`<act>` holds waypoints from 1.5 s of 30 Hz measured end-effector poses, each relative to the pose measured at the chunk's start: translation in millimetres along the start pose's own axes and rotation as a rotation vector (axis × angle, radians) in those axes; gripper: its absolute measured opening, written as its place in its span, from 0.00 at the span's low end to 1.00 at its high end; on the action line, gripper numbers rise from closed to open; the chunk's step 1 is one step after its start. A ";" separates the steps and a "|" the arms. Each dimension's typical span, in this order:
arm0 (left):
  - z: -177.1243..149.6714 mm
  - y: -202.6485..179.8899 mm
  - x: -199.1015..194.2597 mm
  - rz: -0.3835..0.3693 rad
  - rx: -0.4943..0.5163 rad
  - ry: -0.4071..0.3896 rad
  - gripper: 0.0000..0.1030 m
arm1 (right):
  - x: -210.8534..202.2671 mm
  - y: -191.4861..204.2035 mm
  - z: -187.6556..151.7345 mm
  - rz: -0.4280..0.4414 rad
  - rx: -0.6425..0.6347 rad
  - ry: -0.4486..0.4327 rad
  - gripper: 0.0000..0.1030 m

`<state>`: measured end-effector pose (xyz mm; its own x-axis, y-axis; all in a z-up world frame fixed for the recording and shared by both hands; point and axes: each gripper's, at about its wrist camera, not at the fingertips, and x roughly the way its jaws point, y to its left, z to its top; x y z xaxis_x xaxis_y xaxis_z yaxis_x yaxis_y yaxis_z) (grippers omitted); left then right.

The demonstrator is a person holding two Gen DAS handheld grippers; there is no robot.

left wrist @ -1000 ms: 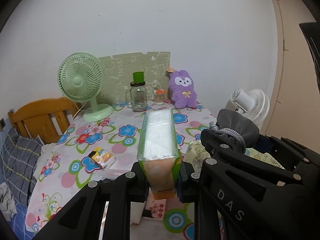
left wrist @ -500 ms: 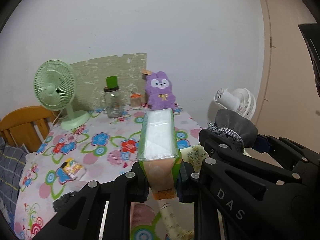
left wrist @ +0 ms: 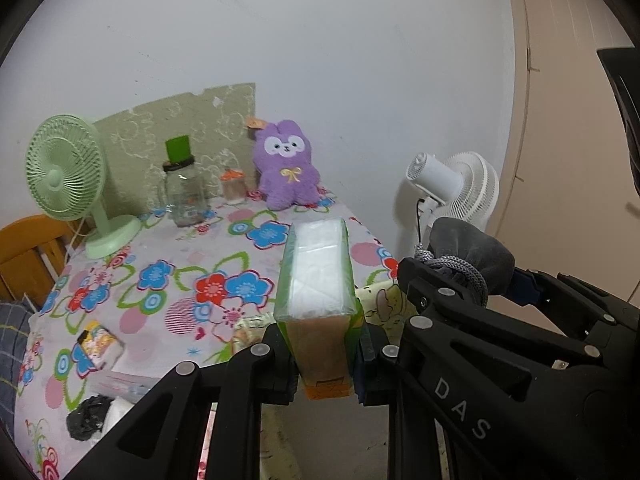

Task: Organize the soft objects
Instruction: 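Carry the grey pouch with the right tool over the paper box while the left tool holds the tissue box, then release the grey pouch into the paper box while the left tool drops the tissue box in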

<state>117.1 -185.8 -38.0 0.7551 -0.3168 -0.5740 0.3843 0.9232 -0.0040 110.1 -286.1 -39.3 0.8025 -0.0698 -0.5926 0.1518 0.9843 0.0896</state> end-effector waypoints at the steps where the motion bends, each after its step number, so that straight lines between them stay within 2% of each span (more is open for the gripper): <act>1: -0.3 -1.0 4.5 -0.004 -0.001 0.010 0.21 | 4.2 -3.0 -0.7 -0.003 0.006 0.007 0.53; 4: -0.9 -1.1 12.5 -0.002 -0.015 0.031 0.32 | 13.5 -10.5 -1.5 -0.006 0.028 0.024 0.53; 7: -2.0 -0.2 17.7 -0.007 -0.023 0.051 0.38 | 17.9 -14.5 -3.7 -0.005 0.037 0.033 0.53; 8: -2.0 -0.5 18.7 -0.005 -0.024 0.057 0.47 | 18.5 -14.7 -3.7 -0.004 0.037 0.035 0.53; 11: -2.8 1.7 19.6 0.010 -0.031 0.064 0.62 | 22.3 -14.2 -3.4 0.015 0.038 0.043 0.53; 16: -2.5 2.0 16.6 0.012 -0.029 0.054 0.74 | 21.1 -10.7 -2.3 0.033 0.030 0.036 0.55; 17: -2.5 1.8 15.6 0.012 -0.025 0.050 0.76 | 20.7 -8.8 -1.9 0.030 0.023 0.035 0.57; 19: -2.3 2.0 12.6 0.012 -0.022 0.044 0.80 | 18.6 -6.3 -1.6 0.027 0.014 0.030 0.67; 20: -1.9 2.6 10.9 0.016 -0.024 0.038 0.83 | 16.3 -5.1 -1.5 0.026 0.013 0.020 0.79; 21: -1.6 2.9 8.8 0.018 -0.025 0.031 0.84 | 13.1 -4.3 -1.6 0.021 0.016 0.005 0.85; 23: -0.7 4.0 5.5 0.019 -0.023 0.021 0.87 | 7.4 -3.1 -1.5 0.007 0.019 -0.020 0.87; 35: -0.8 13.1 -23.6 0.055 -0.002 -0.035 0.97 | -19.0 13.3 -1.1 -0.003 0.006 -0.063 0.89; 45: -4.7 22.5 -43.3 0.050 0.008 -0.057 0.98 | -40.4 30.5 -3.2 -0.009 -0.008 -0.099 0.94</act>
<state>90.5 -150.3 -17.1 0.8023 -0.2824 -0.5259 0.3492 0.9366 0.0299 80.5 -252.7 -15.2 0.8543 -0.0939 -0.5112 0.1547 0.9849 0.0777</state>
